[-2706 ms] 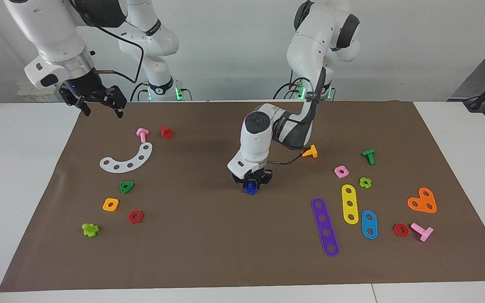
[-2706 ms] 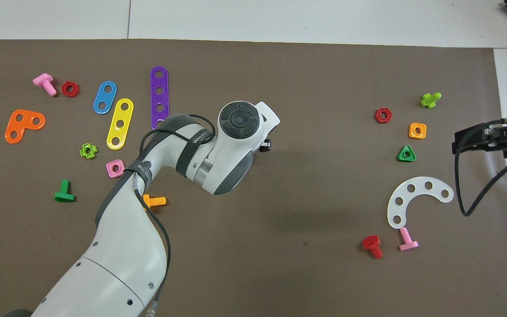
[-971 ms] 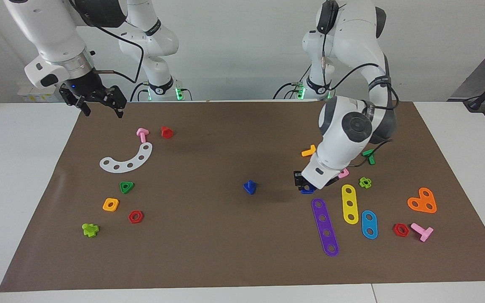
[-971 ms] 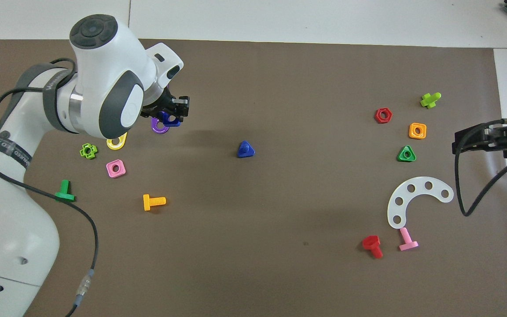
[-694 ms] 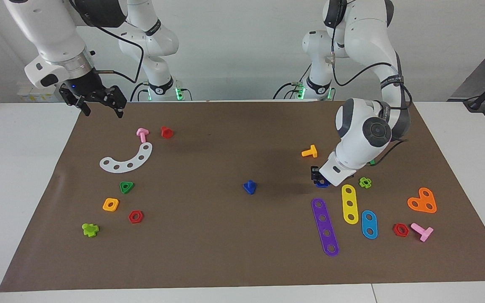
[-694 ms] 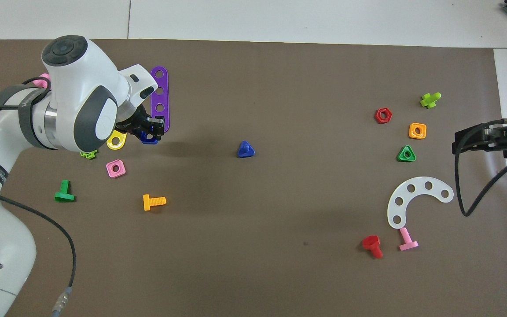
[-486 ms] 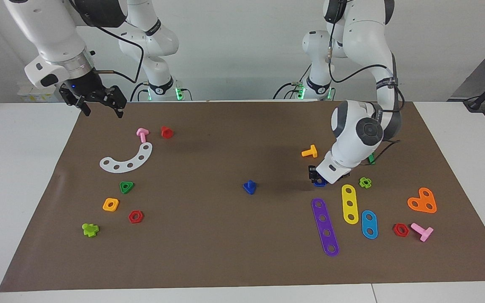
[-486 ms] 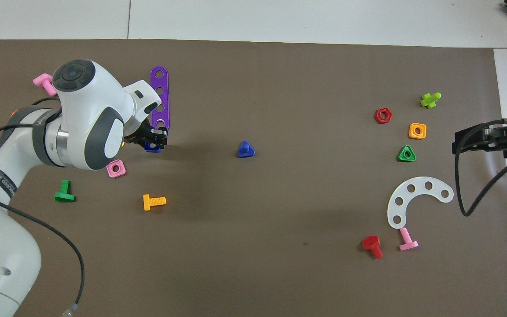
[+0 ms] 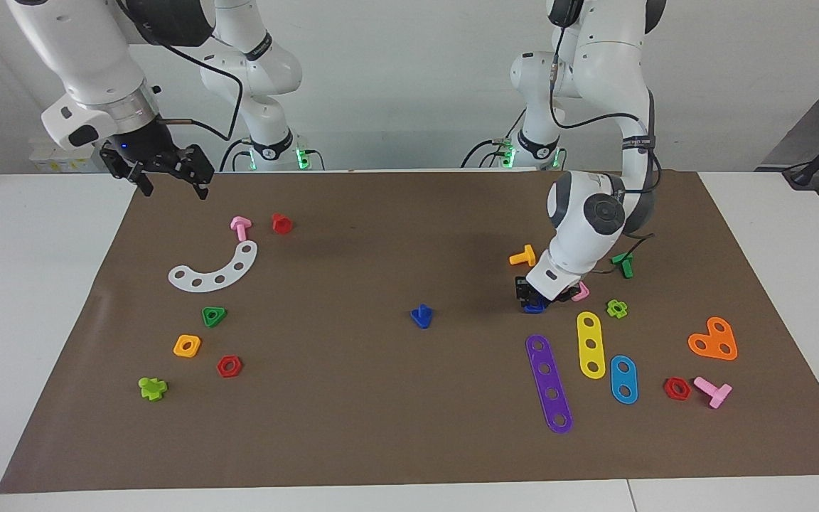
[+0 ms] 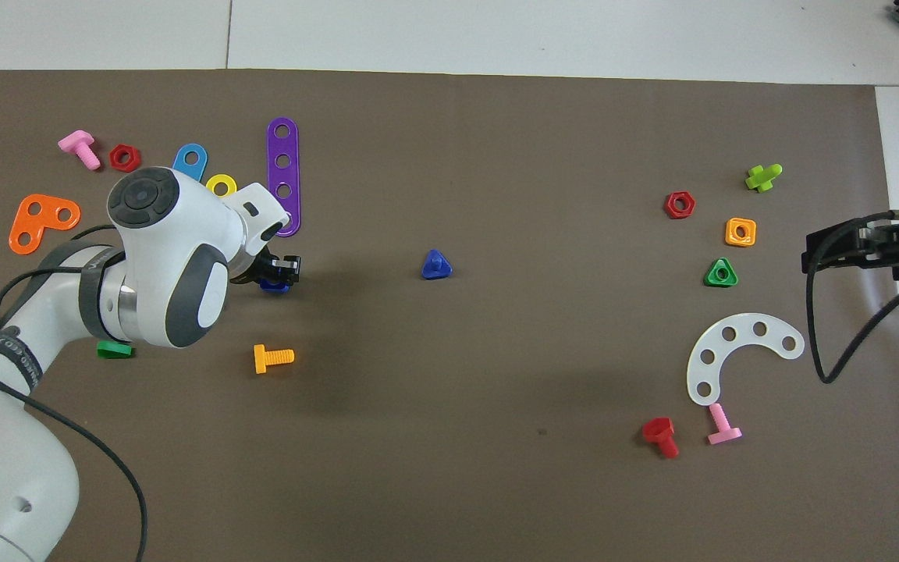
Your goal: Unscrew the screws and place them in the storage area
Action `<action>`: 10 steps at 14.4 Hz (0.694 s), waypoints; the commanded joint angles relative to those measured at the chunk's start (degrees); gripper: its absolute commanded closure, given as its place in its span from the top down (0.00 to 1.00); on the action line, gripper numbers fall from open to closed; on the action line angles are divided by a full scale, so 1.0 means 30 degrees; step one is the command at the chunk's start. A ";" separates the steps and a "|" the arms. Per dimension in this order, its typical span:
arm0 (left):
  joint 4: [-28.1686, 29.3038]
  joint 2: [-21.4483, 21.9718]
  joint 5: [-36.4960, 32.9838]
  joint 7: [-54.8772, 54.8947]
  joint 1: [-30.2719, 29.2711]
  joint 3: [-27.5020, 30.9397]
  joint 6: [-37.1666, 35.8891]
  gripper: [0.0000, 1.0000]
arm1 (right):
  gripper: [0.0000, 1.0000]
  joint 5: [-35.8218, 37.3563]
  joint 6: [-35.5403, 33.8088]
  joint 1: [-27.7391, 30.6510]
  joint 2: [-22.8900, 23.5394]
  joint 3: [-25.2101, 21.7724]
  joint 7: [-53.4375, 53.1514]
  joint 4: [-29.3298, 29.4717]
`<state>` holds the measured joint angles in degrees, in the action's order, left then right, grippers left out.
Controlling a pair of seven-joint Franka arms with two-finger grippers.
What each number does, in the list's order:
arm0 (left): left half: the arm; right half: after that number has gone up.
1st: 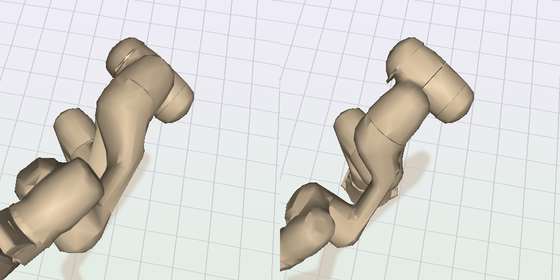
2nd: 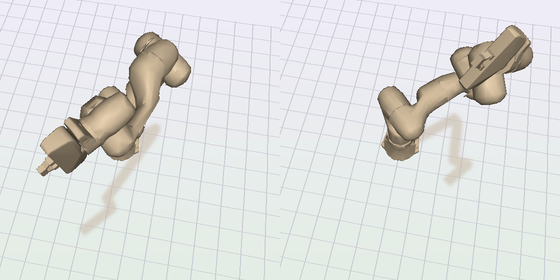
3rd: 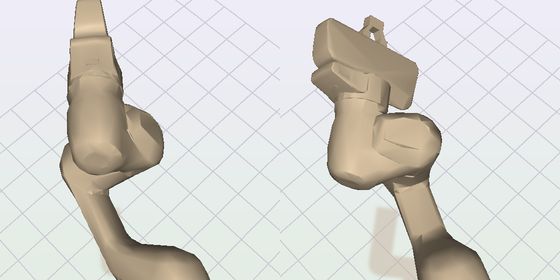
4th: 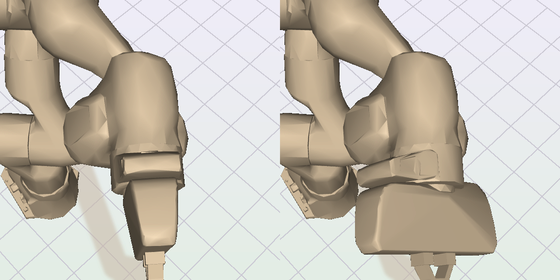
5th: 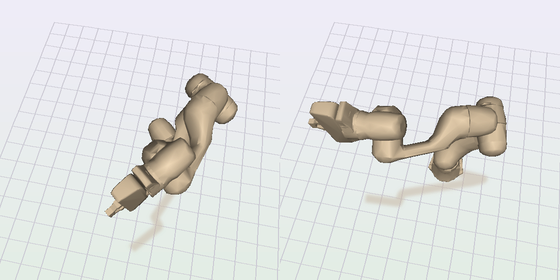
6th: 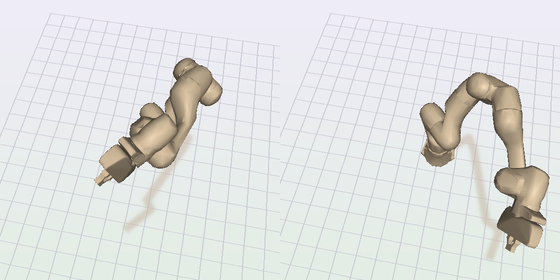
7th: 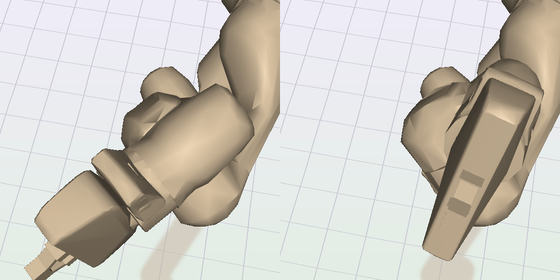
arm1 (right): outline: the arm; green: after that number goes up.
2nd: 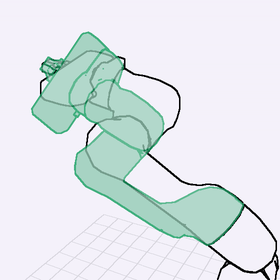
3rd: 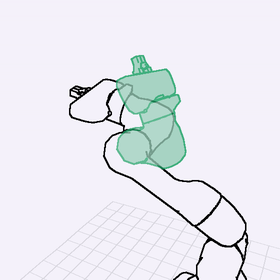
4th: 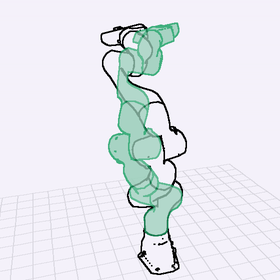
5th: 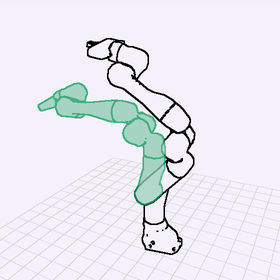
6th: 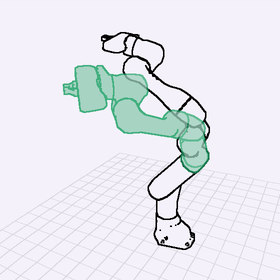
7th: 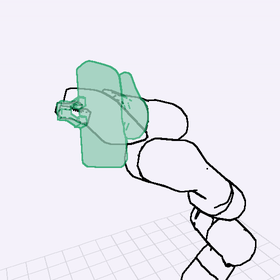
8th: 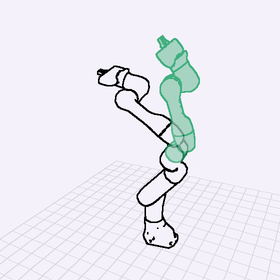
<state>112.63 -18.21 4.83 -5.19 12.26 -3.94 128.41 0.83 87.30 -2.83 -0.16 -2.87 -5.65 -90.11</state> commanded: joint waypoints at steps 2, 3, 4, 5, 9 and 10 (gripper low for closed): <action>0.0777 0.0707 0.0179 0.0293 0.0220 0.0171 0.0409 1.00 | 1.00 -0.0099 -0.0183 0.0094 -0.0240 0.0077 0.0476 -0.0225; 0.0776 0.0707 0.0179 0.0293 0.0220 0.0171 0.0380 1.00 | 1.00 -0.0099 -0.0212 0.0094 -0.0269 0.0077 0.0476 -0.0225; 0.0689 0.0678 0.0179 0.0293 0.0220 0.0171 0.0322 1.00 | 1.00 -0.0099 -0.0183 0.0094 -0.0270 0.0077 0.0447 -0.0225; 0.0427 0.0649 0.0179 0.0293 0.0220 0.0200 0.0176 1.00 | 1.00 -0.0099 -0.0212 0.0094 -0.0270 0.0077 0.0476 -0.0225; -0.1911 0.0707 0.0179 0.0322 -0.0451 0.0578 -0.1634 1.00 | 1.00 -0.0099 -0.0183 0.0094 -0.0269 0.0077 0.0476 -0.0225; -0.2615 0.0736 0.0179 0.0351 -0.0570 0.0843 -0.2425 1.00 | 1.00 -0.0099 -0.0212 0.0094 -0.0241 0.0077 0.0447 -0.0225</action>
<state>108.31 -17.02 4.83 -5.15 11.91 -2.57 126.00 0.83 87.30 -2.83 -0.16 -2.87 -5.65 -90.11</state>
